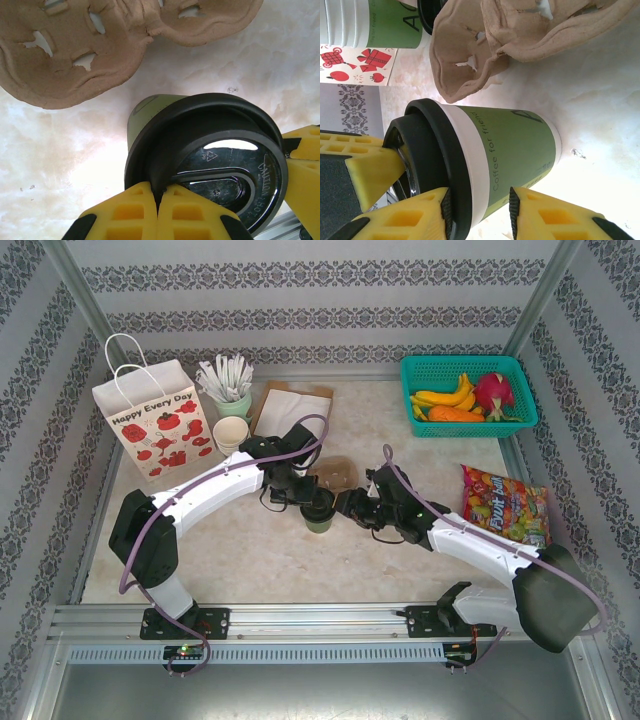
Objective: Pack the takeout coffee
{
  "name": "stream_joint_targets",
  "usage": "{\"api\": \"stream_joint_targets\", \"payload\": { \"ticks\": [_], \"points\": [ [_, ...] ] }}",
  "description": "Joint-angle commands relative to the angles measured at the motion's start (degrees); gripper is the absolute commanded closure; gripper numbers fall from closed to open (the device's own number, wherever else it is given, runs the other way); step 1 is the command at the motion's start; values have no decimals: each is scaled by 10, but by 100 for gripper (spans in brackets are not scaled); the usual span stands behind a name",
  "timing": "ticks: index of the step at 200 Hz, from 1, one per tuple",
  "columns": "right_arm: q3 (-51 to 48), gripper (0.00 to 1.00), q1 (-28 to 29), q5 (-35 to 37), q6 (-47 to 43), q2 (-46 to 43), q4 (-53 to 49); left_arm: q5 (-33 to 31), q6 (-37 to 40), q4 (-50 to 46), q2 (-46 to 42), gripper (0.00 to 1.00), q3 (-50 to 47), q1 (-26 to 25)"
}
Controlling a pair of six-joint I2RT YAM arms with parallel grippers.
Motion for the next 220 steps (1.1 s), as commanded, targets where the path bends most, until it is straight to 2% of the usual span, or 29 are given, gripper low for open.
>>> {"api": "stream_joint_targets", "payload": {
  "ticks": [1,35,108,156,189,203,220],
  "points": [
    [11,66,-1,-9,0,19,-12,-12,15,-26,50,100,-26,-15],
    [-15,72,0,15,12,30,-38,-12,21,-37,60,100,-24,-15],
    [-26,72,2,79,-29,53,-179,-24,22,-62,99,100,-23,-14],
    [-60,71,11,113,-25,79,-190,-38,5,-25,115,100,-128,-14],
    [-45,68,19,121,-40,76,-177,-107,-12,39,123,100,-213,-27],
    [-31,65,20,118,-52,62,-169,-140,-6,31,113,100,-203,-27],
    [-15,61,17,93,-66,43,-149,-148,14,9,87,100,-160,-27]
  ]
}}
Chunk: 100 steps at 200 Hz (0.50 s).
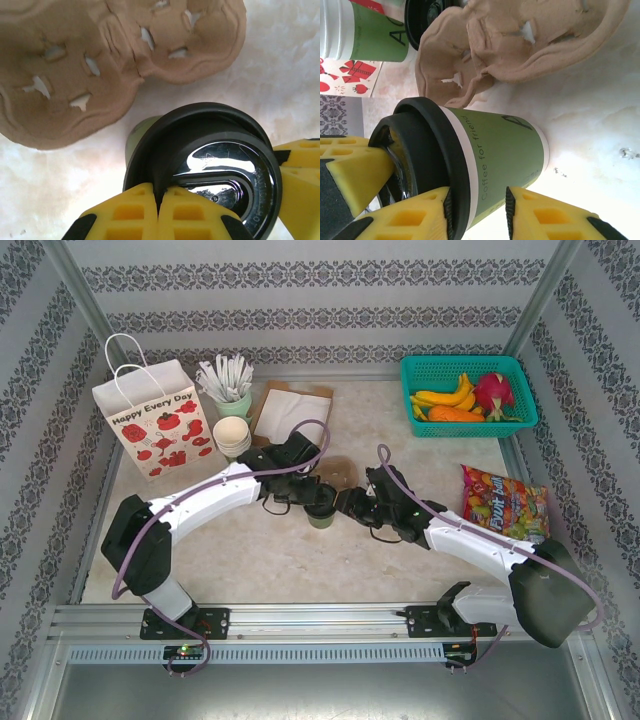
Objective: Pack the takeout coffee
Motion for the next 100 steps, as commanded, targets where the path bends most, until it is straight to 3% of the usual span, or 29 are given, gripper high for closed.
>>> {"api": "stream_joint_targets", "payload": {
  "ticks": [1,55,100],
  "points": [
    [-21,61,8,27,-38,21,-136,-93,18,-119,103,100,-75,-12],
    [27,50,-49,-100,-43,-45,-103,-52,109,-232,51,100,95,-12],
    [34,47,-104,-169,-61,-42,-90,-11,152,-268,44,100,157,-12]
  ]
}}
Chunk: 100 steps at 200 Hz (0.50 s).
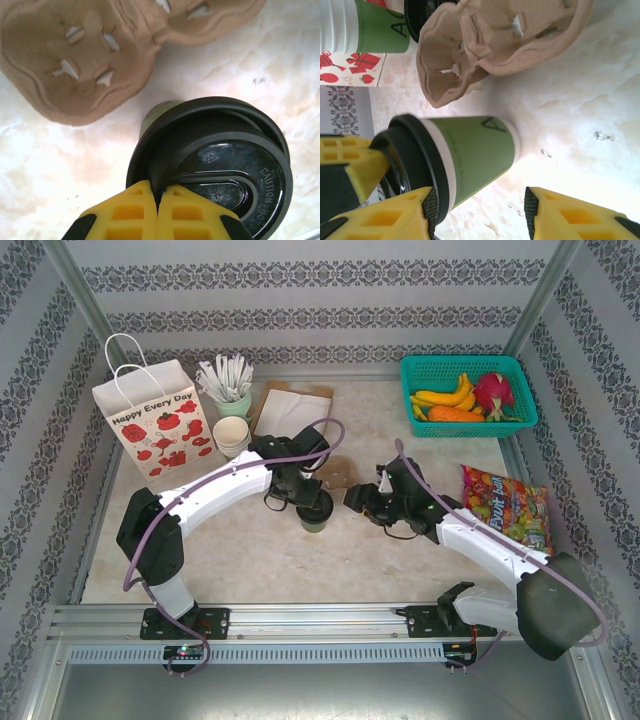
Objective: Pack the takeout coffee
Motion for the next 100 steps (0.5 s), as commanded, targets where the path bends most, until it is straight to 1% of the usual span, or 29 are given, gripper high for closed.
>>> {"api": "stream_joint_targets", "payload": {
  "ticks": [1,15,32,66,100],
  "points": [
    [19,47,-18,-55,-24,1,-13,13,47,-80,9,100,29,-2],
    [28,47,-25,-86,-33,19,-7,23,51,-77,10,100,35,-1],
    [46,47,-25,-105,-43,42,-6,26,52,-65,10,100,30,-1],
    [71,48,-23,-134,-54,80,0,25,48,-41,10,100,9,-2],
    [88,49,-8,-153,-61,114,0,32,38,-16,3,100,-14,-1]
  ]
}}
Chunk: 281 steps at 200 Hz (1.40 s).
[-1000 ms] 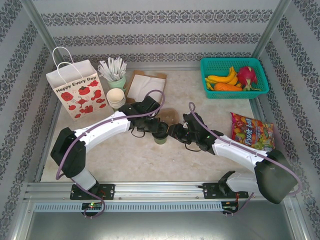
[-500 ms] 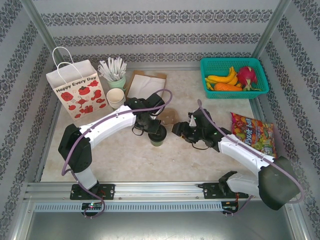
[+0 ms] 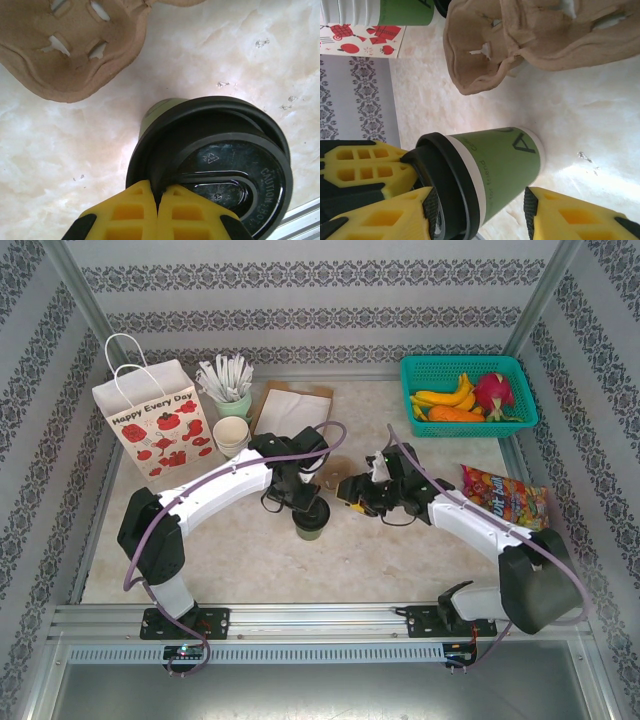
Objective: Pack the takeout coffee
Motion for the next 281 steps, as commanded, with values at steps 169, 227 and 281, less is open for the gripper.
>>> {"api": "stream_joint_targets", "payload": {
  "ticks": [169,227,281],
  "points": [
    [-53,68,72,124,-46,158,-89,89,-61,99,66,100,-211,-1],
    [23,58,82,143,-54,89,-95,43,-86,50,18,100,-118,-1],
    [17,37,86,230,-28,-19,-74,23,-144,40,-19,100,-80,-1]
  ]
}}
